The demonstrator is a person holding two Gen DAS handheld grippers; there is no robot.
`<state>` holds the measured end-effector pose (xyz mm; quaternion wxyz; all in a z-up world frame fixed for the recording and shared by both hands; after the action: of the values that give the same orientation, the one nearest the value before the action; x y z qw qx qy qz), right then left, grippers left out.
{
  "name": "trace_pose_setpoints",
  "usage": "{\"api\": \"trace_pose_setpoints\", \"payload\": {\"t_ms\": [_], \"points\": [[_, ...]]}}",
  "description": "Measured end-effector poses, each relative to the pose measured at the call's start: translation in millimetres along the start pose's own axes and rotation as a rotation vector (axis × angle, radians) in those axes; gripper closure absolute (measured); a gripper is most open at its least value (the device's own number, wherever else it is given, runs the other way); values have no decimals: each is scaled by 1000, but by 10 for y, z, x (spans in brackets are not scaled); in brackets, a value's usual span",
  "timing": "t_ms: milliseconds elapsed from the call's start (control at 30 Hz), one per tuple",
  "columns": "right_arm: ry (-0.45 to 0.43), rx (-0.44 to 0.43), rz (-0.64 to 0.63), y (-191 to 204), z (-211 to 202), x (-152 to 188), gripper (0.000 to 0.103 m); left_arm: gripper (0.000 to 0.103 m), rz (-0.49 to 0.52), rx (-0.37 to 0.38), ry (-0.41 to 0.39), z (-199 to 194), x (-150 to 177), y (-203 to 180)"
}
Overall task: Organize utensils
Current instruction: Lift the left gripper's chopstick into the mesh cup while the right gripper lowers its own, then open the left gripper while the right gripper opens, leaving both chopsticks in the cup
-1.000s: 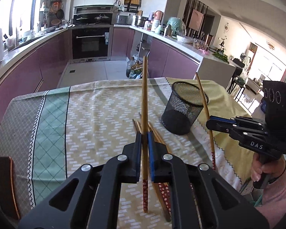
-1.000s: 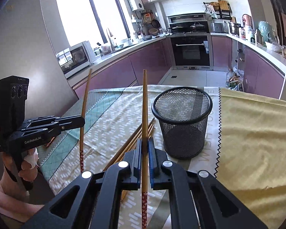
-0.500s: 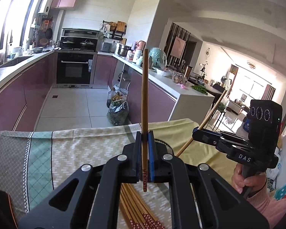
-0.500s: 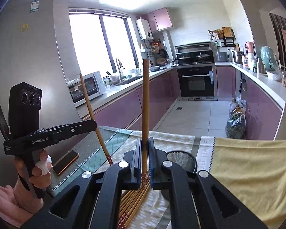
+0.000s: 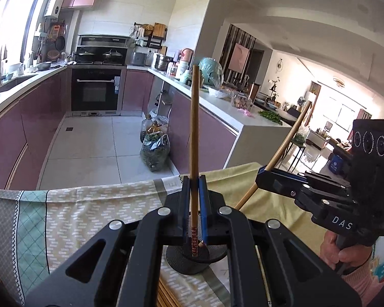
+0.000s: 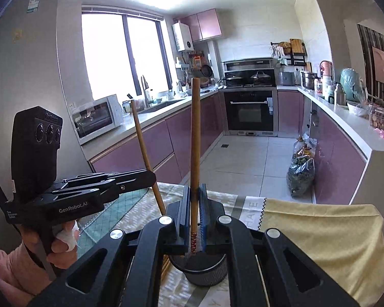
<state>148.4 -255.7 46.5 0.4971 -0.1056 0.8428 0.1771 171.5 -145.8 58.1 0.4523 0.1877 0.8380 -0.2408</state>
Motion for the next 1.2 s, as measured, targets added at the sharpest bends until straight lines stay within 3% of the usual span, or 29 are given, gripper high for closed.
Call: {"api": "trace_pose_setpoints", "payload": {"t_ms": [167,400,567,600,633,700,900,1000,1100,1200], "points": [[126,-9,-6,-19,229,183,97,96,19,-18,92,357,338,64],[245,3,11,-44,544,371,97,95,33,-51,154,613,526,138],[253,21,32,-85,702,382,96,95,25,-75,157,681,502,245],[252,22,39,-66,702,390,94,90,25,-85,150,665,496,253],[249,22,48,-69,721,391,94,75,20,-91,145,649,493,286],[246,32,69,-90,741,401,76,61,8,-113,119,586,480,334],[149,66,97,-121,508,407,66,56,18,-185,40,206,531,552],[109,13,72,48,292,475,59,52,30,-225,25,-3,636,669],[119,-45,11,330,170,623,53,52,31,-241,49,-135,825,782],[184,-97,-20,559,188,856,53,52,51,-267,107,-169,1104,868]]}}
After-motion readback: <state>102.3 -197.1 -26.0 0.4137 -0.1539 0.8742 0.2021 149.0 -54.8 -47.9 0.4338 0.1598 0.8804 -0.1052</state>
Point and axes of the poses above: each gripper's, at about its wrist camera, not at the fingertips, and z roughly the way its jaws point, y to its left, x to its underside, the point moved 6 cm from there along z, roughly the way its jaws point
